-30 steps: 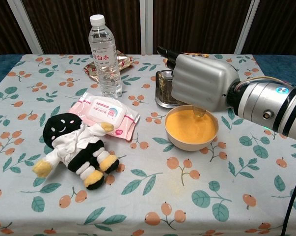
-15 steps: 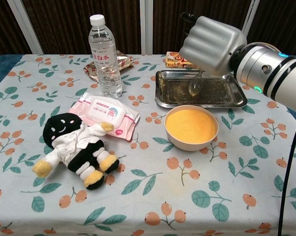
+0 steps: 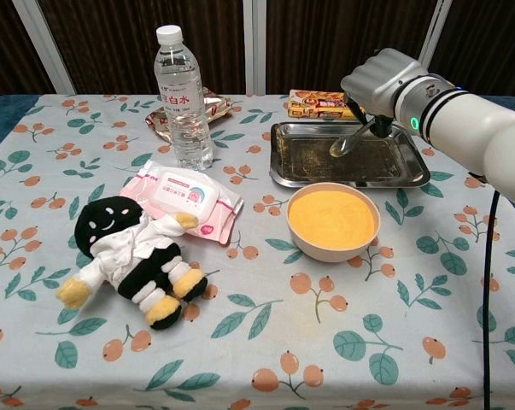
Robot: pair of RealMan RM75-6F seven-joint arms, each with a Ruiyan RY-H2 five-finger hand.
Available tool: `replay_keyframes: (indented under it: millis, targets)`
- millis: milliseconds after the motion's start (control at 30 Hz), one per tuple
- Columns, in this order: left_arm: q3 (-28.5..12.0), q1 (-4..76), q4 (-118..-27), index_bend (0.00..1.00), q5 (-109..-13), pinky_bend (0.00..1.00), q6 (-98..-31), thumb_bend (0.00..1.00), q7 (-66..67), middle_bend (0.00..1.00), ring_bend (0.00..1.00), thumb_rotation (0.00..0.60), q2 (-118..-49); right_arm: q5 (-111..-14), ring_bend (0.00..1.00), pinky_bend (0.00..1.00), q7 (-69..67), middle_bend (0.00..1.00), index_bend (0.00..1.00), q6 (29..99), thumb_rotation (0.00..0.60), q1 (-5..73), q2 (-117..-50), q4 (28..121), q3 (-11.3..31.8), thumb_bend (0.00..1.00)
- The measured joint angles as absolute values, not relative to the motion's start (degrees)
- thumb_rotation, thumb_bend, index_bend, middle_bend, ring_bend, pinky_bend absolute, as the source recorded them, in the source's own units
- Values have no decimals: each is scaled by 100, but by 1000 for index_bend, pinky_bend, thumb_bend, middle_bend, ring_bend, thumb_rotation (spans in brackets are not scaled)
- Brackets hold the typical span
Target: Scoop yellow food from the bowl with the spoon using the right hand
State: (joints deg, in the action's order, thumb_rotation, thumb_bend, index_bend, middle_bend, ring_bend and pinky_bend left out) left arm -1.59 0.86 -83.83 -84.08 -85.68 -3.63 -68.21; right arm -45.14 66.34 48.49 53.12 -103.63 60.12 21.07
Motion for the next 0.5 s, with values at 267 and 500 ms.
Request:
replay_keyframes:
  millis: [267,500]
  targets:
    - [-134,45,-8387,222,-8373,117,-8575,0,-343,110,88,600,-6816,-2993,156,0,6519,359,442,4508,600,5835,-10686,5449,2410,14]
    - [-144,30,-8365,222,-8376,117,-8607,0,-400,110,88,600,-6793,-2732,156,0,6273,349,421,4554,600,5940,-10468,5605,2404,20]
